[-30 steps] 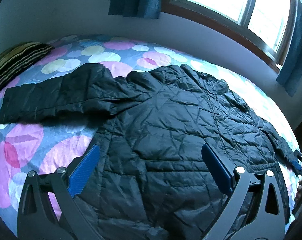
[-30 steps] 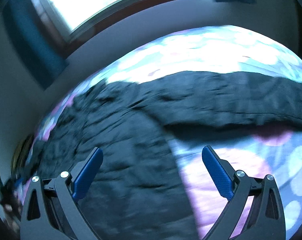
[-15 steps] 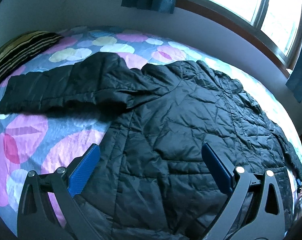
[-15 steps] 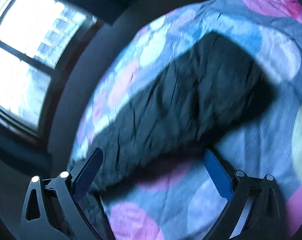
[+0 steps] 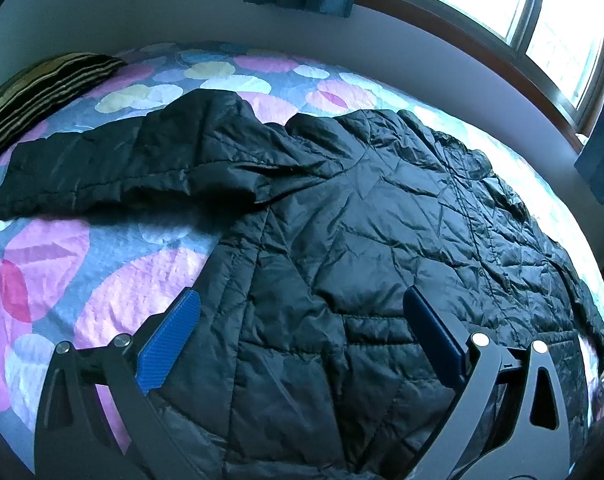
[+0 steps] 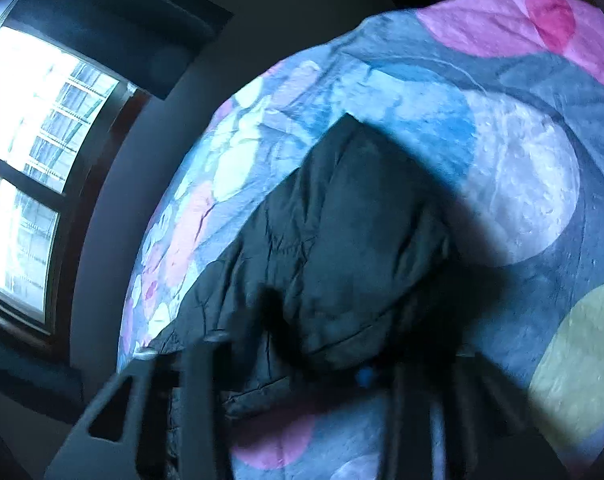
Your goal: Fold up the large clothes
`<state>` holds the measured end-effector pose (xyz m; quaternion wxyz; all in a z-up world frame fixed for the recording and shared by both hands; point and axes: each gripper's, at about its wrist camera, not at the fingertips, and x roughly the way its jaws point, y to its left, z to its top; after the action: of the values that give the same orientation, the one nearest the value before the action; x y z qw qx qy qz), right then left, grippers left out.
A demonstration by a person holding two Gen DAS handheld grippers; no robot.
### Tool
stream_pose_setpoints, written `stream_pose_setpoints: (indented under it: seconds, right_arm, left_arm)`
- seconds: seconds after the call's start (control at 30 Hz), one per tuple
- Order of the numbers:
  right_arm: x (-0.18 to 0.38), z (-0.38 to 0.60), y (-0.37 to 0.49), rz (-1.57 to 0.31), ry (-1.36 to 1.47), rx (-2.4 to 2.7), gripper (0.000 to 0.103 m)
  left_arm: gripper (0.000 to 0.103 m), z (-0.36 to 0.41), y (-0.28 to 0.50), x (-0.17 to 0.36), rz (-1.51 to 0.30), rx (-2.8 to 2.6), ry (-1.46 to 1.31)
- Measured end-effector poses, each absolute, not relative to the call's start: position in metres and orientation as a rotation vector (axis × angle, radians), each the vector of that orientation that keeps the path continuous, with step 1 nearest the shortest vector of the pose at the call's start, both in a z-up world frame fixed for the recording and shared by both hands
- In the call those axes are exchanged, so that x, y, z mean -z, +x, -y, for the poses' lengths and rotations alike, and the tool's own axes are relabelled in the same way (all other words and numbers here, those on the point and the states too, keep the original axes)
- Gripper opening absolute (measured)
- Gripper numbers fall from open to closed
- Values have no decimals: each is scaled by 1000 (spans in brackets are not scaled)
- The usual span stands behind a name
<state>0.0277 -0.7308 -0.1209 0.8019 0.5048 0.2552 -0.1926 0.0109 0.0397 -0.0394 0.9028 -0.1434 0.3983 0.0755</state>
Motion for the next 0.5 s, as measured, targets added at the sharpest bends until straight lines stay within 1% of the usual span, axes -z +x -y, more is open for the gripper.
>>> stream_pose_setpoints:
  seconds: [0.1,0.3,0.4,0.5]
  right_arm:
    - [100,722,26,-514,1019,402,13]
    - [35,667,54,-467,818,285,11]
    - [3,619,78,-462,717,170,10]
    - [-17,566,106,-478,631,67,10]
  left_arm:
    - [101,-40,11,40,-824,-155,-301]
    - [101,-40,12,42,-826,-168,-308]
    - [101,-41,12,43,-834,-175,-323]
    - [101,-43,11,44,-841,-176,-347]
